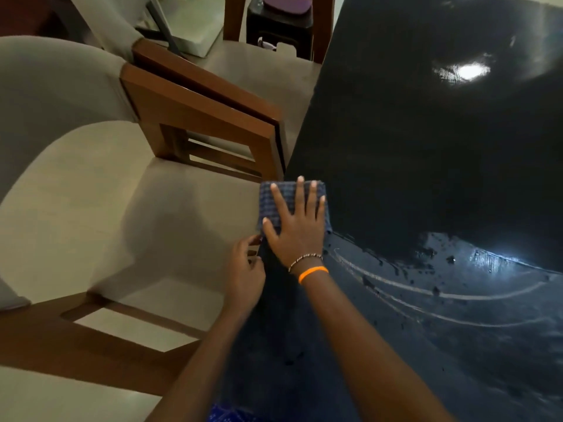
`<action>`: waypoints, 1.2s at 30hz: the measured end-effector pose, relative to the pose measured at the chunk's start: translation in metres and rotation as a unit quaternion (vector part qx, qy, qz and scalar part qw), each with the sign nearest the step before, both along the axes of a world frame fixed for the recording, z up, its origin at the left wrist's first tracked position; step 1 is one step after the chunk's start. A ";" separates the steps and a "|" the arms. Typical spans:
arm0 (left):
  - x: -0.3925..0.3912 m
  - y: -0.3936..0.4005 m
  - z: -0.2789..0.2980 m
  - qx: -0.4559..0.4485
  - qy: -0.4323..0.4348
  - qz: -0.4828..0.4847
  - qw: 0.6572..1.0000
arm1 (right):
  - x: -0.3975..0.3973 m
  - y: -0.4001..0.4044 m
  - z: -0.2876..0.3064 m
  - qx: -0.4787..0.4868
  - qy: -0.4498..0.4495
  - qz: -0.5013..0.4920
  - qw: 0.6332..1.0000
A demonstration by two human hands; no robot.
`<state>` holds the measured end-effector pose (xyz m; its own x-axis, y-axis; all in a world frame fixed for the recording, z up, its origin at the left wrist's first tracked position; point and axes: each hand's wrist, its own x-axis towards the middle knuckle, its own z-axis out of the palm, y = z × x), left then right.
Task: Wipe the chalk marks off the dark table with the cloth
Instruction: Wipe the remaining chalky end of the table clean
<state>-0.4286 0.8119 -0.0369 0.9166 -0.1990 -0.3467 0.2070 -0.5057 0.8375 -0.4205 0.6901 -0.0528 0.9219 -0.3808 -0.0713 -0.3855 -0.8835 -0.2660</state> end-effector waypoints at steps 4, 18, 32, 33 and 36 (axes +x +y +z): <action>-0.018 -0.008 0.008 0.051 -0.015 0.031 0.998 | -0.013 -0.002 -0.003 0.005 -0.009 0.050 0.999; -0.060 -0.078 0.014 0.068 -0.214 -0.238 0.945 | -0.151 -0.190 0.007 -0.064 0.043 -0.172 0.982; -0.077 -0.100 0.018 0.061 -0.178 -0.188 0.964 | -0.104 -0.147 0.001 0.004 0.014 -0.229 0.973; -0.080 -0.103 0.019 0.062 -0.184 -0.178 0.965 | -0.096 -0.135 0.000 0.008 0.012 -0.181 0.983; -0.093 -0.116 0.022 0.073 -0.202 -0.162 0.963 | -0.098 -0.128 -0.001 0.020 0.009 -0.073 0.997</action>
